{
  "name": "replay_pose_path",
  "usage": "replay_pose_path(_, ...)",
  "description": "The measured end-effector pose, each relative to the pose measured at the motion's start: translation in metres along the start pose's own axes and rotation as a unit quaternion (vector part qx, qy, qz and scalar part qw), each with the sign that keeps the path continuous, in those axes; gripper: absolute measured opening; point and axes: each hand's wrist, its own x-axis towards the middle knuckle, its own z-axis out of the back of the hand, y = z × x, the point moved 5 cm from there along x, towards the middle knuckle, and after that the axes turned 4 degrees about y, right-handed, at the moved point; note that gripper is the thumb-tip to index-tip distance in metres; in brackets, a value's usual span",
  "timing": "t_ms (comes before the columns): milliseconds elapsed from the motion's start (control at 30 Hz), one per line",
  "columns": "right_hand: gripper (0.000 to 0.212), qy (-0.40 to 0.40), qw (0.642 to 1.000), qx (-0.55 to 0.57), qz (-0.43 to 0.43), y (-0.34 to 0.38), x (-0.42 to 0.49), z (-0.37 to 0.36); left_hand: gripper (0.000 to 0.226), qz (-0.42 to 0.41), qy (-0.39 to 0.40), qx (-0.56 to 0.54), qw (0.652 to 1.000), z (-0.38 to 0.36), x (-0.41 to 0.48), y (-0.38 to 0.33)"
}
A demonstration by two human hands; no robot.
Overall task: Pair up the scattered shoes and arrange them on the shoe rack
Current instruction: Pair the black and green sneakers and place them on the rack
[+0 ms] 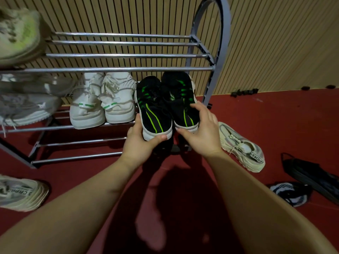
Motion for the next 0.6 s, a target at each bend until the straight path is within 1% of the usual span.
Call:
replay_pose_path(33, 0.068, 0.002, 1.000, -0.008, 0.001, -0.001, 0.001, -0.002, 0.094, -0.004, 0.002, -0.016, 1.000, -0.001, 0.001, 0.000)
replay_pose_path(100, 0.067, 0.002, 1.000, 0.009, -0.024, -0.005, -0.001, -0.009, 0.082, 0.002, 0.006, -0.038, 0.999, -0.001, 0.004, 0.000)
replay_pose_path(133, 0.069, -0.003, 0.999, 0.018, -0.035, -0.005, -0.003, -0.013, 0.081, 0.007, 0.002, -0.034, 0.999, 0.001, 0.005, 0.000)
replay_pose_path(167, 0.071, -0.008, 0.999, 0.019, -0.041, -0.004, -0.005, -0.017, 0.085, 0.013, 0.000, -0.015, 1.000, 0.003, 0.007, 0.000)
replay_pose_path(233, 0.077, -0.021, 0.998, 0.005, -0.060, -0.004, -0.009, -0.024, 0.094, 0.025, -0.003, 0.058, 0.998, 0.008, 0.007, -0.001)
replay_pose_path(300, 0.082, -0.034, 0.995, 0.002, -0.092, -0.005, -0.013, -0.028, 0.096, 0.034, -0.023, 0.130, 0.991, 0.013, 0.004, -0.003)
replay_pose_path(367, 0.085, -0.043, 0.991, 0.027, -0.123, -0.006, -0.018, -0.030, 0.100, 0.016, -0.056, 0.187, 0.981, 0.016, -0.002, -0.014)
replay_pose_path(433, 0.088, -0.052, 0.987, 0.058, -0.143, -0.005, -0.022, -0.029, 0.099, -0.015, -0.074, 0.235, 0.969, 0.016, -0.004, -0.021)
replay_pose_path(500, 0.088, -0.048, 0.987, 0.062, -0.142, -0.003, -0.025, -0.025, 0.096, -0.034, -0.072, 0.265, 0.961, 0.017, -0.005, -0.024)
replay_pose_path(600, 0.089, -0.021, 0.990, 0.042, -0.133, 0.000, -0.034, -0.018, 0.096, -0.046, -0.066, 0.277, 0.958, 0.020, -0.015, -0.025)
